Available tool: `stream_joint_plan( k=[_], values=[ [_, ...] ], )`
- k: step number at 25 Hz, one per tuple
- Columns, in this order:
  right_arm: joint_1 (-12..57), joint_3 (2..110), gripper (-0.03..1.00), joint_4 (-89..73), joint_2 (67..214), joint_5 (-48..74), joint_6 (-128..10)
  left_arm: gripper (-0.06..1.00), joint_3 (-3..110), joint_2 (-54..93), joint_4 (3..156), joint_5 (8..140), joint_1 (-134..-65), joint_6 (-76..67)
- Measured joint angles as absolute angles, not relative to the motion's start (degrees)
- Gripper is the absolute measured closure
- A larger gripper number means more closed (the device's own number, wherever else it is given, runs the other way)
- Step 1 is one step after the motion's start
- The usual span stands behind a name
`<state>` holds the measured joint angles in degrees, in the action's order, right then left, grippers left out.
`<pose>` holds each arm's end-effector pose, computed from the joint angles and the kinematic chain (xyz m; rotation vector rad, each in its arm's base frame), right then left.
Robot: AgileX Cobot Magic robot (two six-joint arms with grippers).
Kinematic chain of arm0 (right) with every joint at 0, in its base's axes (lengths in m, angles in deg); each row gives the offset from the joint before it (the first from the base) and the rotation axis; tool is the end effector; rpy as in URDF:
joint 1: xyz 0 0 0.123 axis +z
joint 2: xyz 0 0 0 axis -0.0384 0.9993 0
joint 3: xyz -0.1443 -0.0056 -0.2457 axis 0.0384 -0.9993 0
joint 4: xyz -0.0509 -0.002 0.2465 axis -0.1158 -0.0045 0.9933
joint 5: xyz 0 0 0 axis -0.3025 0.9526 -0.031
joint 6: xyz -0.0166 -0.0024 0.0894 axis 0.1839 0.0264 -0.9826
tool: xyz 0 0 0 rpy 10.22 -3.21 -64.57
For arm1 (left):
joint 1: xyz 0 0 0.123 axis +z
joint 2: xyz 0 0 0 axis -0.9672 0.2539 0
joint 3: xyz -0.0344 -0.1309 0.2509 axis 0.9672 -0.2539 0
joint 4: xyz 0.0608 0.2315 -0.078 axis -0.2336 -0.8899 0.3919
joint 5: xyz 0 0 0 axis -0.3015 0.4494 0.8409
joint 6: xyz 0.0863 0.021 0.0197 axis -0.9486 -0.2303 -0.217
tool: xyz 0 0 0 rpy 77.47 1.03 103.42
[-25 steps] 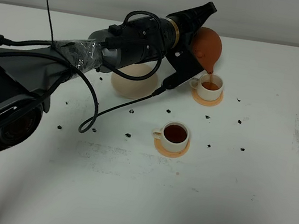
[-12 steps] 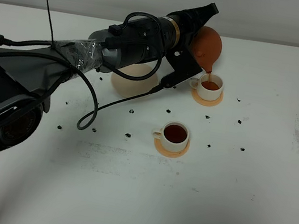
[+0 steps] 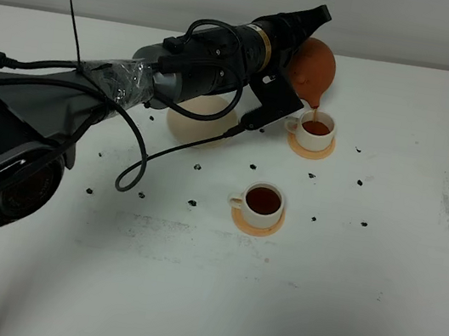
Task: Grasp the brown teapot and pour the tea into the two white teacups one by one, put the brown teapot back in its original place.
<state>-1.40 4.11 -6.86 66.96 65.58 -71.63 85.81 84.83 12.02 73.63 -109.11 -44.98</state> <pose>-0.0067 0.0118 0.2760 -0.2084 2.0339 0.0761 0.4688 -0.3085 0.1692 2.1402 0.3703 1.0700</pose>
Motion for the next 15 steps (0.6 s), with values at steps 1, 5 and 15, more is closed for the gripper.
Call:
stream_joint_plan(
  k=[1, 5, 15],
  values=[
    [-1.4, 4.11, 0.52, -6.86, 66.96, 65.58, -71.63, 0.82, 85.81, 84.83, 11.69, 73.56, -109.11, -44.98],
    [-1.4, 4.11, 0.52, -6.86, 66.96, 65.58, -71.63, 0.82, 85.81, 84.83, 10.88, 73.01, -109.11, -44.98],
    [-1.4, 4.11, 0.52, -6.86, 66.96, 65.58, -71.63, 0.82, 85.81, 84.83, 9.71, 72.11, -109.11, -44.98]
  ],
)
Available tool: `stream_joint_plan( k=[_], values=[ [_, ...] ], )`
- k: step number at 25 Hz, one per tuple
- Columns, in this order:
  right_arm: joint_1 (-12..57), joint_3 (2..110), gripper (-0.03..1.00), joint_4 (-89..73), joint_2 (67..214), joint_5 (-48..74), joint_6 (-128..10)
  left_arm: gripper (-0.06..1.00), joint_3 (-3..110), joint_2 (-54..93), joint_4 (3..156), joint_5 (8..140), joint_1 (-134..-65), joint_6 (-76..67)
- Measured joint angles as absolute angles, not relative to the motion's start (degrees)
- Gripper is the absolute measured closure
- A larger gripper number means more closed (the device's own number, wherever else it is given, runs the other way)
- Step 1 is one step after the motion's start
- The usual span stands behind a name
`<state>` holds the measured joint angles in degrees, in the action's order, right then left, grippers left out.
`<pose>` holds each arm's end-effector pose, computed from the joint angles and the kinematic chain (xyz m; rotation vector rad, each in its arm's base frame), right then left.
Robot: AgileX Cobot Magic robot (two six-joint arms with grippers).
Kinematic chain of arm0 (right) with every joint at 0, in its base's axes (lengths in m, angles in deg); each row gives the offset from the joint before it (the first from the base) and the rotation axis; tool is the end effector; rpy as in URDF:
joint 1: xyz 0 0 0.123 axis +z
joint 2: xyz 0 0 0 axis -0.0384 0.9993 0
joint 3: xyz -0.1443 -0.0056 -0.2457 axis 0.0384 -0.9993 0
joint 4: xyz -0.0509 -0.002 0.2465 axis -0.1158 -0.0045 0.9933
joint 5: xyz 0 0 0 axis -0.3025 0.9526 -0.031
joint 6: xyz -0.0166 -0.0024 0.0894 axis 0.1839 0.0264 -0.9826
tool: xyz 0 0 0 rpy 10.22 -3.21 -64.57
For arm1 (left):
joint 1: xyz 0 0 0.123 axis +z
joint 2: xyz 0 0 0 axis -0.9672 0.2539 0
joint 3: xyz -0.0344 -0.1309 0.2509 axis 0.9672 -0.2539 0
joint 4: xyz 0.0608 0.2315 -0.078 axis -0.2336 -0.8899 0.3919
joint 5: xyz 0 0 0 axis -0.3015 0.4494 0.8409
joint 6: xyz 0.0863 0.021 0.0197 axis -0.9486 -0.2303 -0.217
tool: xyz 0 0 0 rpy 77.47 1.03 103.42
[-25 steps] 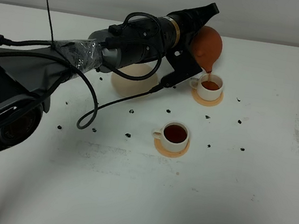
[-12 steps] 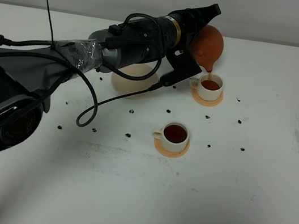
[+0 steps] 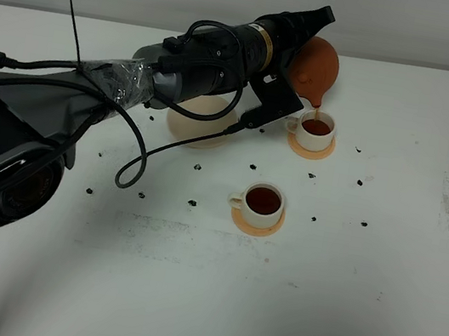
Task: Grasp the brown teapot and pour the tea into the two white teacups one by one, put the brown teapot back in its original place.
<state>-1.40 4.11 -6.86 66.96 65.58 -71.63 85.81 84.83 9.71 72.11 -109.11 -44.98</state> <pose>-0.0067 0.0118 0.2760 -0.2084 2.0339 0.0761 0.4684 -0.3104 0.1706 2.1351 0.3104 1.0859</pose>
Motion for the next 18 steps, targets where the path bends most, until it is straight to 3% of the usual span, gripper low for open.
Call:
stream_joint_plan(
  k=[18],
  values=[
    [-1.4, 4.11, 0.52, -6.86, 66.96, 65.58, -71.63, 0.82, 85.81, 84.83, 7.67, 71.16, -109.11, -44.98]
  ],
)
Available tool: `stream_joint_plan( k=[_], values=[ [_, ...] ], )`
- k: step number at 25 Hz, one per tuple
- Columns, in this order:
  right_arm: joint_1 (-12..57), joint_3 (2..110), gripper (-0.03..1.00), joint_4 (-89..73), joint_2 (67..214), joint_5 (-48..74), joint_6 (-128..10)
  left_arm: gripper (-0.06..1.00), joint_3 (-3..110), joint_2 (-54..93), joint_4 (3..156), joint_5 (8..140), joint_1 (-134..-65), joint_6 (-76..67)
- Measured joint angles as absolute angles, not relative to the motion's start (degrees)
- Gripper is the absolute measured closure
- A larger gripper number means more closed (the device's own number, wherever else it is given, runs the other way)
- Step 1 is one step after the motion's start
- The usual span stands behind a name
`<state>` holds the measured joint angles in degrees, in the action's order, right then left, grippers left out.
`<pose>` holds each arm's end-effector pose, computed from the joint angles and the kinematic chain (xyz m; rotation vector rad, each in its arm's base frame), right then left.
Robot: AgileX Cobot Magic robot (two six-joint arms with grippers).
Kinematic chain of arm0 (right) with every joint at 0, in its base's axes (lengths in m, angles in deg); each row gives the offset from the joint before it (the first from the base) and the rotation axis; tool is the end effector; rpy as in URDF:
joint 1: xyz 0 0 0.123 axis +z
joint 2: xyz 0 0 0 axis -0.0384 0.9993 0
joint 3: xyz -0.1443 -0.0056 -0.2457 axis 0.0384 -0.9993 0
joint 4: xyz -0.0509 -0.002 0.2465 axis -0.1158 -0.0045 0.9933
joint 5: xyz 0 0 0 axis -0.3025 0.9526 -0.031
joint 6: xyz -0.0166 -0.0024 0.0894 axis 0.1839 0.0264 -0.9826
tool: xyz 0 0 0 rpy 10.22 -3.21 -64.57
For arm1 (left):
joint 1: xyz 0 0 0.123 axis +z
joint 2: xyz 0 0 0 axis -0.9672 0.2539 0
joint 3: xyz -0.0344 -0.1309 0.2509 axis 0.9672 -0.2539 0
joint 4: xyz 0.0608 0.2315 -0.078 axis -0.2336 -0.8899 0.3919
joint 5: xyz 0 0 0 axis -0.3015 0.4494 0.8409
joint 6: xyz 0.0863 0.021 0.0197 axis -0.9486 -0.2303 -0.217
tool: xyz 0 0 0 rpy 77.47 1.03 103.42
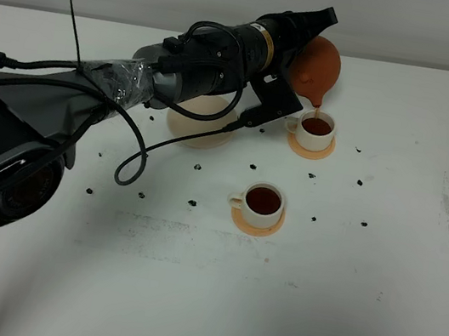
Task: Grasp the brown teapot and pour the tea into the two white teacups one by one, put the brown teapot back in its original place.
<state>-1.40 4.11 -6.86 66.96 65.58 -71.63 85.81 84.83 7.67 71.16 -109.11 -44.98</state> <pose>-0.0067 0.0118 0.2760 -0.2084 2.0339 0.0761 0.4680 -0.3116 0.1714 2.1353 0.2620 1.1012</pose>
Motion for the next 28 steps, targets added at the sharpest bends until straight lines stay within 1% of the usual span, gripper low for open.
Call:
stream_joint_plan(
  k=[28],
  values=[
    [-1.4, 4.11, 0.52, -6.86, 66.96, 65.58, -71.63, 0.82, 85.81, 84.83, 6.2, 71.11, -109.11, -44.98]
  ],
)
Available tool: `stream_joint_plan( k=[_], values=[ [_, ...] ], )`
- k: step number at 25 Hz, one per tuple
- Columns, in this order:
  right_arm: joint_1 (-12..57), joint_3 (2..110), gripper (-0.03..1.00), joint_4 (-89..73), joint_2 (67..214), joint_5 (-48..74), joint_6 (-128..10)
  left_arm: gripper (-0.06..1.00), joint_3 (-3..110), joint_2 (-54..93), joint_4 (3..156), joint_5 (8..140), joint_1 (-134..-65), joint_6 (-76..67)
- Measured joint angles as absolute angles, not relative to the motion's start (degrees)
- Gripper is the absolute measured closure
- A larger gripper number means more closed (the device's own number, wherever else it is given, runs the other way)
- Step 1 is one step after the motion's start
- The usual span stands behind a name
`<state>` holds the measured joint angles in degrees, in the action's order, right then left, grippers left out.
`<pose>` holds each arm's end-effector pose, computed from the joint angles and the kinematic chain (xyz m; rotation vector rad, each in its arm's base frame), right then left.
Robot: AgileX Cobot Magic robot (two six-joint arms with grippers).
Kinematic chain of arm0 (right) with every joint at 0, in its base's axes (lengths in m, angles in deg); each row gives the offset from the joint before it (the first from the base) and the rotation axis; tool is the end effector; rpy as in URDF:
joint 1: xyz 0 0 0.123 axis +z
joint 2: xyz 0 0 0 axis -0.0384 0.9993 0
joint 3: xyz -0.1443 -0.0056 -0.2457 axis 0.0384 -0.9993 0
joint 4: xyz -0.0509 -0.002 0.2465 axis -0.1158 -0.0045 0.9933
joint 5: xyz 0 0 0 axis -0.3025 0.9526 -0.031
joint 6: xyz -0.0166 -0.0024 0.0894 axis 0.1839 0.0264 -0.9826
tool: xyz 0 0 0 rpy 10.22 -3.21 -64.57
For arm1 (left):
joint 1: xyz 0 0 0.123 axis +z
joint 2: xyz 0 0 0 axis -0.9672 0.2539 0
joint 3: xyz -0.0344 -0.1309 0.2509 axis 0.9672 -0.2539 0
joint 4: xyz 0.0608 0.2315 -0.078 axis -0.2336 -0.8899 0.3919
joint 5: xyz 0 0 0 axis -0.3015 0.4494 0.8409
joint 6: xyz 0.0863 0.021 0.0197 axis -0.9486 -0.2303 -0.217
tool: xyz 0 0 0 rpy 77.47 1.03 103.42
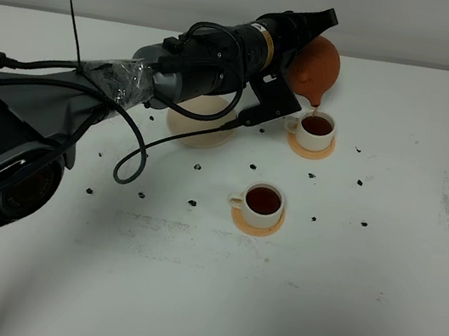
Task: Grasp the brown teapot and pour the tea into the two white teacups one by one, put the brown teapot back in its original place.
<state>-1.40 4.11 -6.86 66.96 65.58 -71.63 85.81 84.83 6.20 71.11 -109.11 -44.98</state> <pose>-0.0067 0.0118 0.2760 -0.2084 2.0339 0.0761 0.4680 -0.3117 0.1715 2.1431 0.2347 1.1159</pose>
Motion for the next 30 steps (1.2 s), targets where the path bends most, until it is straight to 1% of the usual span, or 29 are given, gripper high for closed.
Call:
stream_joint_plan(
  k=[7, 12, 17, 22, 30],
  values=[
    [-1.4, 4.11, 0.52, -6.86, 66.96, 65.58, -71.63, 0.82, 85.81, 84.77, 6.2, 71.73, -109.11, -44.56],
    [-1.4, 4.11, 0.52, -6.86, 66.96, 65.58, -71.63, 0.82, 85.08, 83.09, 6.4, 73.42, -109.11, -40.23],
    [-1.4, 4.11, 0.52, -6.86, 66.96, 65.58, -71.63, 0.82, 83.55, 81.81, 11.37, 75.61, -109.11, -38.93],
    [-1.4, 4.11, 0.52, -6.86, 66.96, 65.58, -71.63, 0.82, 83.29, 81.65, 21.11, 81.15, -109.11, -38.63],
    [-1.4, 4.11, 0.52, -6.86, 66.96, 65.58, -71.63, 0.82, 83.29, 76.78, 44.43, 95.58, -109.11, -37.4]
  ],
)
